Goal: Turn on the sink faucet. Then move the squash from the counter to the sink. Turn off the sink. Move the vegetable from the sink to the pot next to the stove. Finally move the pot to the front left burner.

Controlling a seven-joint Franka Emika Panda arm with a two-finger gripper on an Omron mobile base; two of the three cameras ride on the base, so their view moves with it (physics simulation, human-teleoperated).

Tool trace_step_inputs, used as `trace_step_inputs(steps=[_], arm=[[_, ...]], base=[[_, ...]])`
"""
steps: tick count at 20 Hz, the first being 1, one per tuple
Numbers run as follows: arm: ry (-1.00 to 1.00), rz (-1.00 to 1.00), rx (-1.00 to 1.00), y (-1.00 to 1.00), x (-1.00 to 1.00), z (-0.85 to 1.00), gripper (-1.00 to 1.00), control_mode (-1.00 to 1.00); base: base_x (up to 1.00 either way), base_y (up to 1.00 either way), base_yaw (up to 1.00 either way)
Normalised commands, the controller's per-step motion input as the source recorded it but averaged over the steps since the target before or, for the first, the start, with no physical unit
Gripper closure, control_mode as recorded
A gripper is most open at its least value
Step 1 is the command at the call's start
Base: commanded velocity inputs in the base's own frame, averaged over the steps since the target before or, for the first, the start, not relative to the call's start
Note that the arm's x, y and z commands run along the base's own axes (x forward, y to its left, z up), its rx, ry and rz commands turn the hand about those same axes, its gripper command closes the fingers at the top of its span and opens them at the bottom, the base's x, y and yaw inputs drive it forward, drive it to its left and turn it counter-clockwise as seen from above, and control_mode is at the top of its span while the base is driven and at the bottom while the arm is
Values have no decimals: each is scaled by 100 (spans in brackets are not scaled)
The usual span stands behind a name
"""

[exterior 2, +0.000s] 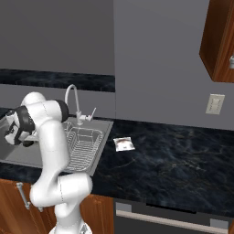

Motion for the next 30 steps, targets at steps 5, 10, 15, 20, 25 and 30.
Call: trace_step_inputs(steps=[5, 10, 15, 20, 25, 30], arm=[[6, -1, 1, -25, -24, 69, 100, -100], [0, -1, 0, -32, -34, 73, 100, -100], [-1, -1, 1, -40, -48, 73, 100, -100], [0, -1, 3, -38, -58, 66, 100, -100], [0, -1, 4, -37, -58, 61, 100, -100], [0, 0, 3, -38, -58, 55, 100, -100]], base=[[0, 0, 0], [0, 0, 0], [0, 0, 0], [0, 0, 0], [0, 0, 0], [0, 0, 0]])
